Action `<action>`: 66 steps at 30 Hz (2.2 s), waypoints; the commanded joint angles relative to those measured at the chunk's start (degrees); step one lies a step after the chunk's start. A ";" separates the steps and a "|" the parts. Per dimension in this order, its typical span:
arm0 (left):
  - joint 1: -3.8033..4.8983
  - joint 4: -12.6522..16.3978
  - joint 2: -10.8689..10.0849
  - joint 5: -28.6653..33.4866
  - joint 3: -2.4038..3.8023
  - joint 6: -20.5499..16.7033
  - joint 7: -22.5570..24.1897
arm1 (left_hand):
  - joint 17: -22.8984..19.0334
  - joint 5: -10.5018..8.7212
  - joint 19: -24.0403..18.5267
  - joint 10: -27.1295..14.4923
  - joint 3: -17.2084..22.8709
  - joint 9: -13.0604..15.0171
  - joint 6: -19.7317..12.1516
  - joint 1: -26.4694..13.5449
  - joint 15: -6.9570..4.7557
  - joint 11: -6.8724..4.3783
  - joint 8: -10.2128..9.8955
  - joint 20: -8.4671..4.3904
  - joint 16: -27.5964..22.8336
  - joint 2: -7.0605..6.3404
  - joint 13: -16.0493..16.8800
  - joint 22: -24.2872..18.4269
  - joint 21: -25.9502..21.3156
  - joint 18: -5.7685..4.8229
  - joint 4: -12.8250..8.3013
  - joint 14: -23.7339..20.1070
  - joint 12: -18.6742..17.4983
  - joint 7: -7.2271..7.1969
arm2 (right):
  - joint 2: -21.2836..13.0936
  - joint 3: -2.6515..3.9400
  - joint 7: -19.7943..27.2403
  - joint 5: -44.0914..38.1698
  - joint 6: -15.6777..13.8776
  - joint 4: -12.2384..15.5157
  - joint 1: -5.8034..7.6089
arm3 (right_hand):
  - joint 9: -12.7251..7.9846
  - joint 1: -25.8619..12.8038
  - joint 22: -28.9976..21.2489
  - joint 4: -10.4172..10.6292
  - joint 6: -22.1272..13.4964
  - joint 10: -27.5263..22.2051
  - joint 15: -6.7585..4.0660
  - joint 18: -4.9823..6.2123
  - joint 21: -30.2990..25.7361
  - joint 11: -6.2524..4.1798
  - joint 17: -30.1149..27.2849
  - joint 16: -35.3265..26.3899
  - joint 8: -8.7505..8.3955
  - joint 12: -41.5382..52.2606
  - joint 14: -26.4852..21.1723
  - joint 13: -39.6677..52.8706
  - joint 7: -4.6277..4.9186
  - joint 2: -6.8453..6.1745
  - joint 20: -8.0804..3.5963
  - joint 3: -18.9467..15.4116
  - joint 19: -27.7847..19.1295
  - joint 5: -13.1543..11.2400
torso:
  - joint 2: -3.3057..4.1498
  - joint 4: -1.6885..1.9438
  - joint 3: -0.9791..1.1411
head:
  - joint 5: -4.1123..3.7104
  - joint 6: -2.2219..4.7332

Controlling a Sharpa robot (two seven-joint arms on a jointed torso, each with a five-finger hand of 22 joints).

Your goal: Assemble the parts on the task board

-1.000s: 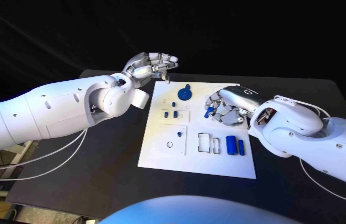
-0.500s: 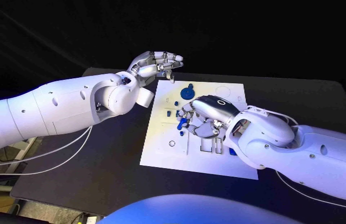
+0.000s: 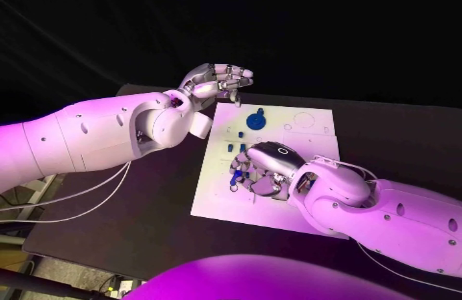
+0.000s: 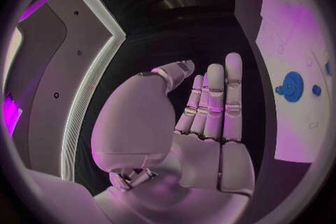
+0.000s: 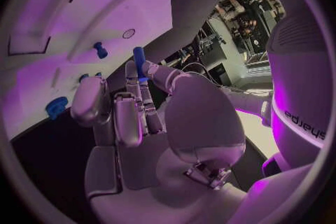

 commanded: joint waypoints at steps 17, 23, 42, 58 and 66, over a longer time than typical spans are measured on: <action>0.04 -0.04 0.21 -0.04 0.03 1.14 0.43 | -0.05 0.24 0.03 -0.29 0.09 0.05 -0.48 0.28 0.04 -0.02 0.15 0.33 0.35 0.51 0.07 0.05 0.03 0.42 -0.26 -0.26 0.19 1.76 | 1.96 -0.35 -0.32 -2.95 3.30 -2.93 -1.37 | 3.06 0.36 -0.12 -0.27 0.13 -0.16 0.14 -1.01 -0.46 0.06 -0.15 0.23 2.69 -0.15 1.75 0.07 0.35 0.19 -0.14 0.15 -0.39 0.24 | -0.05 0.00 0.01 | 0.48 -0.58; 0.04 -0.03 0.18 -0.04 0.03 1.15 0.42 | -0.05 0.24 0.03 -0.29 0.09 0.05 -0.48 0.28 0.04 -0.02 0.15 0.33 0.35 0.51 0.07 0.05 0.03 0.42 -0.26 -0.26 0.19 1.76 | 2.29 -0.42 -0.84 -3.66 3.90 -3.50 -1.58 | 3.08 0.34 -0.15 -0.29 0.10 -0.16 0.15 -1.00 -0.51 0.07 -0.08 0.26 2.71 -0.15 1.77 0.08 0.36 0.21 -0.13 0.17 -0.41 0.24 | -0.03 -0.01 0.02 | 0.49 -0.58; 0.05 -0.05 0.09 -0.04 0.03 1.18 0.38 | -0.14 0.21 0.00 -0.45 0.15 0.12 -0.60 0.19 0.06 0.00 0.34 0.34 0.42 0.53 0.08 0.10 0.11 0.41 -0.31 -0.31 0.45 1.78 | 3.20 -0.49 -3.14 -7.25 4.73 -3.97 -2.38 | 3.21 0.13 -0.20 -0.39 -0.03 -0.19 0.21 -0.97 -0.65 0.14 -0.28 0.19 2.81 -0.20 1.72 0.13 0.41 0.08 -0.07 0.11 -0.49 0.19 | -0.02 0.07 0.02 | 0.52 -0.58; 0.05 -0.18 0.17 -0.04 0.03 1.13 0.33 | -0.14 0.21 0.00 -0.45 0.15 0.12 -0.60 0.19 0.06 0.00 0.34 0.34 0.42 0.53 0.08 0.10 0.11 0.41 -0.31 -0.31 0.45 1.78 | 3.18 -0.54 -3.48 -6.65 5.66 -3.61 -2.62 | 3.02 -1.95 -0.74 -0.56 -2.46 -1.07 0.65 -0.75 -1.93 0.69 -0.65 0.09 1.80 -0.59 1.53 0.49 1.20 -1.97 0.32 -2.03 -1.13 1.66 | -0.10 -0.06 -0.02 | 0.39 -0.58; 0.04 -0.27 0.25 -0.04 0.03 1.14 0.30 | -0.21 0.21 -0.05 -0.65 0.19 0.15 -0.79 0.10 0.08 0.02 0.46 0.35 0.48 0.49 0.07 0.13 0.16 0.41 -0.34 -0.35 0.64 1.81 | 2.96 -0.56 -3.16 -6.25 1.15 -3.34 -2.63 | 0.35 -3.22 -1.90 -0.64 -10.95 -4.27 1.13 -0.29 -4.19 1.11 -1.74 -0.44 -4.29 -0.58 1.06 0.75 1.85 -4.58 0.89 -3.23 -2.14 2.89 | -0.14 -0.02 0.00 | 0.25 -0.58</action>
